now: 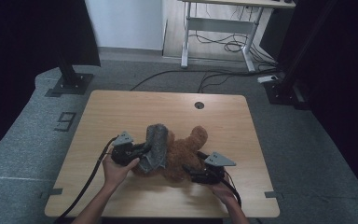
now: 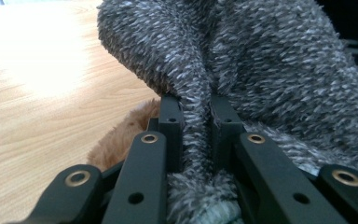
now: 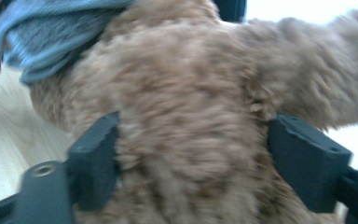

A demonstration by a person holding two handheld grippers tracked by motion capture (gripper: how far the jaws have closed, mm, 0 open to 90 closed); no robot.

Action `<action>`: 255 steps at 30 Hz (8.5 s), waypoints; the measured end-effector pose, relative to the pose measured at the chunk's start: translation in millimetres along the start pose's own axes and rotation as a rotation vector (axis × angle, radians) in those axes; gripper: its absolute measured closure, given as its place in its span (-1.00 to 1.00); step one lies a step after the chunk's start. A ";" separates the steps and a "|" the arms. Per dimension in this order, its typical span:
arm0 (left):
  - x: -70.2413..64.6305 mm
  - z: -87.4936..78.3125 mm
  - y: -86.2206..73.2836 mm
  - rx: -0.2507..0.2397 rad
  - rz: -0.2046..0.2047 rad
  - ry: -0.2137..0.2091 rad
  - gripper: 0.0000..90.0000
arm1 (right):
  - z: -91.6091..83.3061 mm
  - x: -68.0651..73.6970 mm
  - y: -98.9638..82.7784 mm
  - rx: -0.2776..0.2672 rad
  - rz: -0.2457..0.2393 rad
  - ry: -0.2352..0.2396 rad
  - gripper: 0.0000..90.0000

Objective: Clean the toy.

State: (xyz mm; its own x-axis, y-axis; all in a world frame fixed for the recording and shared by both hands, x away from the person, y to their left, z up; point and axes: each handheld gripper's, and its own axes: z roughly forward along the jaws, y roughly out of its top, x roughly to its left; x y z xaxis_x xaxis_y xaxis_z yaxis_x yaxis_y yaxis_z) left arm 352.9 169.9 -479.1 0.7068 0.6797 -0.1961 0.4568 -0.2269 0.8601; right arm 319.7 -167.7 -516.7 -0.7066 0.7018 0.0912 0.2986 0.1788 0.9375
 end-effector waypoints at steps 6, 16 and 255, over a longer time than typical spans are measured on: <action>-5.6 -6.9 -11.5 -0.024 0.003 -0.022 0.75 | 5.2 -15.3 8.3 0.012 0.087 0.091 -0.74; -9.7 -8.4 -18.3 -0.067 0.028 0.007 0.74 | 34.6 7.5 10.0 0.150 -0.057 0.058 -0.27; 25.6 -18.4 -6.5 -0.030 -0.008 0.115 0.70 | 42.9 21.2 -11.9 0.031 -0.196 -0.271 0.15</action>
State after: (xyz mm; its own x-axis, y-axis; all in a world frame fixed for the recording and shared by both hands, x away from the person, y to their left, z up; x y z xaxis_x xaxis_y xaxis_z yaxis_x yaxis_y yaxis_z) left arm 358.1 201.6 -481.0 0.6356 0.7574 -0.1496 0.4448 -0.2008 0.8728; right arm 328.7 -125.3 -540.3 -0.5573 0.8090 -0.1868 0.1963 0.3469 0.9171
